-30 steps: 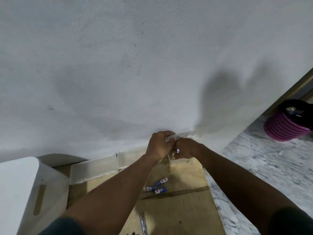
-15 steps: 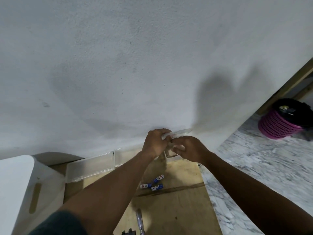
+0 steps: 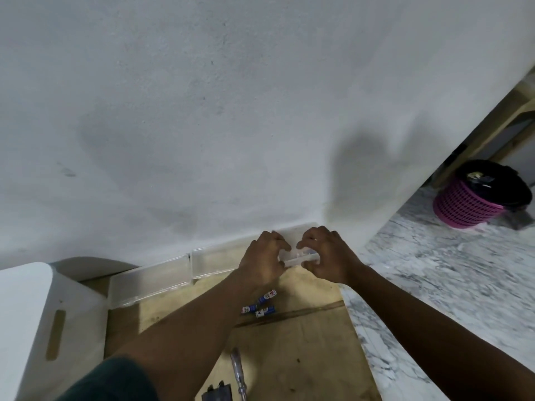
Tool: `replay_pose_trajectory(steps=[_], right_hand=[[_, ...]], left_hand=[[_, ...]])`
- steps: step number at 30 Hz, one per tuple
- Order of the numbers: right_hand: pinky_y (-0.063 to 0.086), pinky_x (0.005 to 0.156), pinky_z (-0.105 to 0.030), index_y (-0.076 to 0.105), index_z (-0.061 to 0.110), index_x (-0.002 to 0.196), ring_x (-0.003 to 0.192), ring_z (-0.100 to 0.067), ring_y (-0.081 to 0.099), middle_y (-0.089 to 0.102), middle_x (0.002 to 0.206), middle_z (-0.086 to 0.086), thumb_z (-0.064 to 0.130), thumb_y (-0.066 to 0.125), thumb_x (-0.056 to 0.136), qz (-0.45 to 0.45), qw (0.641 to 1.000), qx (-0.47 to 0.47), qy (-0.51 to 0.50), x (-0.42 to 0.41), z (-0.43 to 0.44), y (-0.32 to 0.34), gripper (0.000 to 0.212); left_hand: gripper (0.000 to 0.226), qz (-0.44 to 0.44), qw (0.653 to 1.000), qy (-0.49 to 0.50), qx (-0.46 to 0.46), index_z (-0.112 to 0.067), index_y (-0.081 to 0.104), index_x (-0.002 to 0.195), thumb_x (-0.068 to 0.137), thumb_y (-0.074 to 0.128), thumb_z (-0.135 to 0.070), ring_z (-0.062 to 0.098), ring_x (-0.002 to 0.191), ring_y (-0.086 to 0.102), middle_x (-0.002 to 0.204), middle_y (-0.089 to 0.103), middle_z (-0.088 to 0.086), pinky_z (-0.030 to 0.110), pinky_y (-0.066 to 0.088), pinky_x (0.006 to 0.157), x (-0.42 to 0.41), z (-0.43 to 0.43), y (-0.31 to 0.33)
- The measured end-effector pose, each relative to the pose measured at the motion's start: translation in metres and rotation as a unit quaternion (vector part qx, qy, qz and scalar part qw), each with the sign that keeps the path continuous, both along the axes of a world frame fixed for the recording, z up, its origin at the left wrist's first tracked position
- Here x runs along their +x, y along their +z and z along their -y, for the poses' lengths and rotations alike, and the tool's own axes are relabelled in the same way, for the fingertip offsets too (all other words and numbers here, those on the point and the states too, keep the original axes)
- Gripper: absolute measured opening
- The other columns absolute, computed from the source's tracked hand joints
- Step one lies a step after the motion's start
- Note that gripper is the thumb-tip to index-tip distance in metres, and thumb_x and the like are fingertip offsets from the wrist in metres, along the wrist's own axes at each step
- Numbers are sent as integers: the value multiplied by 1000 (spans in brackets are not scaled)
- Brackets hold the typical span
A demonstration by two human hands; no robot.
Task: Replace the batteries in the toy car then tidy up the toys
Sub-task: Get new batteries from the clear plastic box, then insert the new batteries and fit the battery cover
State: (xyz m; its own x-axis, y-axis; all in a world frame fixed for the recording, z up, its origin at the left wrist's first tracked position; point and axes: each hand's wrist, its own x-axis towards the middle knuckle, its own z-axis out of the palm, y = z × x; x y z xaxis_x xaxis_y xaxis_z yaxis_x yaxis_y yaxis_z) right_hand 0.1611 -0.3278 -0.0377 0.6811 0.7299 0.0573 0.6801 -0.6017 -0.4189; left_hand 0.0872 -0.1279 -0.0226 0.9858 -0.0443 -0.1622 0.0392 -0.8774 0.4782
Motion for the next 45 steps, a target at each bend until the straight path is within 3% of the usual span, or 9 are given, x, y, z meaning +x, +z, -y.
replay_pose_trajectory(steps=[13,20,24,27,29,32,35,38,45], right_hand=[[44,92,-37,63,27,106,106,-18,53,57,109,8,31,81,71,37,997,-50,-33,-7,-13,-8,40],[45,79,-35,68,18,92,89,-19,57,64,94,3,25,71,76,85,992,93,2,-65,-42,-7,18],[44,80,-37,69,23,98,93,-21,60,63,98,3,40,64,79,60,994,43,77,-104,-71,-21,26],[41,92,-41,64,30,118,107,-21,58,61,114,4,65,40,81,17,992,-83,91,-118,-87,-21,56],[42,97,-47,54,36,127,114,-20,54,56,123,6,73,31,79,23,984,-150,94,-121,-91,-25,65],[42,96,-46,50,35,133,118,-22,53,54,126,4,75,31,81,43,974,-196,107,-123,-93,-41,68],[43,91,-42,56,30,130,115,-24,53,56,121,1,67,44,88,51,979,-177,88,-126,-95,-55,57],[46,79,-41,64,25,118,103,-28,58,60,110,-2,55,61,88,80,987,-128,47,-130,-98,-64,43],[48,65,-38,63,20,118,86,-32,62,62,100,-7,37,65,92,128,985,-107,34,-143,-102,-72,32]], left_hand=[[41,-10,1000,-7,-20,-21,69,128,86,70,-24,19,123,57,135,63,-1,32,47,102,-8,-6,8],[22,57,962,222,-145,-18,77,103,87,65,-10,16,91,69,101,76,0,30,54,91,-66,-39,19],[21,64,932,325,-147,-18,79,88,85,64,-3,17,83,70,87,77,-2,25,54,82,-126,-74,15],[17,48,913,382,-131,-24,76,85,84,64,-13,21,84,70,87,77,0,31,56,84,-175,-101,8],[16,34,909,399,-113,-24,76,92,87,64,-14,26,89,69,94,77,5,40,57,86,-205,-116,1],[22,33,900,427,-83,-18,75,106,89,63,-12,25,97,67,111,73,4,36,54,90,-241,-129,-2],[27,31,895,440,-59,-22,73,115,90,64,-16,20,103,59,124,64,1,31,47,94,-264,-137,-4],[34,8,898,435,-60,-15,66,127,94,62,-16,32,122,55,134,59,9,41,46,102,-275,-138,-7],[34,-82,874,461,-127,-22,62,131,100,54,-36,31,114,63,118,71,8,38,50,91,-291,-136,-28]])
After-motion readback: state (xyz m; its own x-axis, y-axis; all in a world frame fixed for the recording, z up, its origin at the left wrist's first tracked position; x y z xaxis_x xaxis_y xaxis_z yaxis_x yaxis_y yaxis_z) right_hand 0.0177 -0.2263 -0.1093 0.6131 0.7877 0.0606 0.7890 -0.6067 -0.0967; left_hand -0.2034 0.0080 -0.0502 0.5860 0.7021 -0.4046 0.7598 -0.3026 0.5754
